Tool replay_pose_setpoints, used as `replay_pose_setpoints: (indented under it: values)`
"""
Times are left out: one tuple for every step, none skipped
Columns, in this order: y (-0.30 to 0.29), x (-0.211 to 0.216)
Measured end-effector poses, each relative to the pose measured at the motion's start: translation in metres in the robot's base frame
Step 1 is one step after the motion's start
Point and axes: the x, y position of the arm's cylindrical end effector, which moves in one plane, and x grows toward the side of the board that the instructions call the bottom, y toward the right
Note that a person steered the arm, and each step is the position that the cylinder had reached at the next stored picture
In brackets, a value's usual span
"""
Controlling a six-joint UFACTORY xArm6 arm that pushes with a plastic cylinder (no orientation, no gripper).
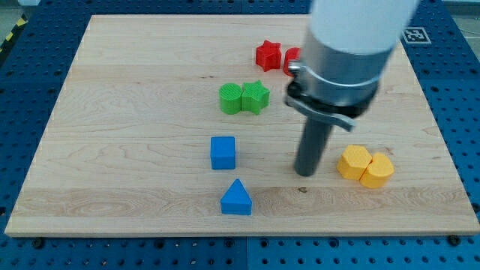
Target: Place the blue triangle towards the bottom right side of the blue cube
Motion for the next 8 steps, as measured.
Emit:
replay_pose_setpoints:
  values:
    - [-0.059,-0.016]
    - [-0.115,-0.028]
    - [-0.141,-0.032]
    - [-0.094,-0.043]
    - [-0.042,-0.031]
    - [-0.019,0.018]
    - [-0.01,0.058]
    - [-0.025,0.069]
